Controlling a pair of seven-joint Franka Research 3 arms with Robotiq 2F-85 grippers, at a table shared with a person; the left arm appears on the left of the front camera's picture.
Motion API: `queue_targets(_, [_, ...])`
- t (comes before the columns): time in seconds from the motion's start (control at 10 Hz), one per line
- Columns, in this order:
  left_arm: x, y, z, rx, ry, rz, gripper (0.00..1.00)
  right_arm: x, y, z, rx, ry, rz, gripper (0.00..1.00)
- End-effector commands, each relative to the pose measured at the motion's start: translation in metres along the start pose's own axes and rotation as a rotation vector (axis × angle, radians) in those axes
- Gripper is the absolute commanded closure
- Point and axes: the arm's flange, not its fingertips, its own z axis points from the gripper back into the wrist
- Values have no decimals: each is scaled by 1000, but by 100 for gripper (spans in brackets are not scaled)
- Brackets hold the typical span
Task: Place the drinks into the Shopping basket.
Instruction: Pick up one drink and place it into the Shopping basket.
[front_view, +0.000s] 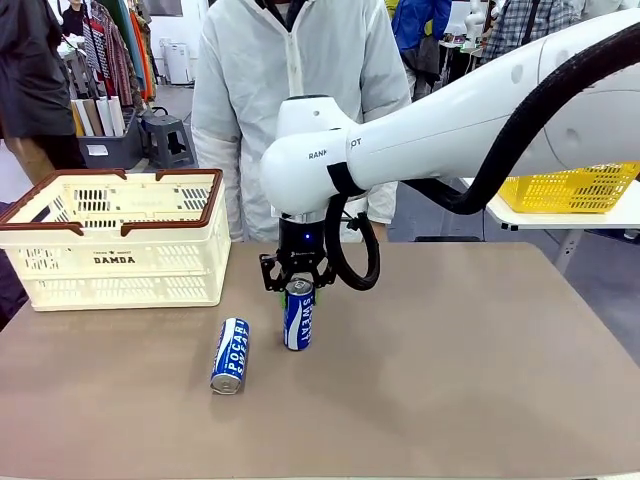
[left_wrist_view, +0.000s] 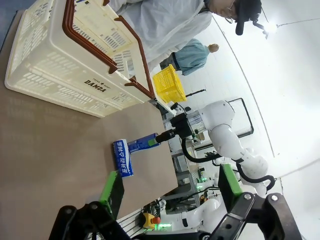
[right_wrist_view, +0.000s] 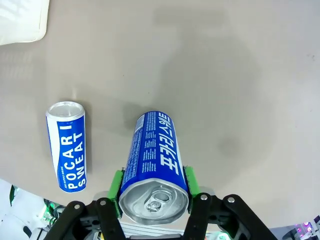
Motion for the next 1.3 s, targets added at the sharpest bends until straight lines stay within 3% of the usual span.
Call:
queue_targets(0.0, [1,0,0,-21,-12,-19,0,1,-2,-2,-37,-3,10,0])
queue_targets(0.2, [1,0,0,-21,-12,-19,0,-4,-4,6,13,43,68,0])
queue_targets(0.6, [1,0,0,-21,-12,-19,0,-70,-53,113,220,-42,217,0])
queue_targets(0.8, [1,0,0,-21,-12,-19,0,-118,-147,174,368,-93,201,0])
queue_targets(1.0, [1,0,0,-21,-12,-19,0,-156,-261,194,544,-101,98,0])
queue_targets(1.1, [1,0,0,-21,-12,-19,0,-181,-324,199,698,-95,91,0])
queue_targets(1.2, [1,0,0,-21,-12,-19,0,-195,-363,201,796,-126,74,0])
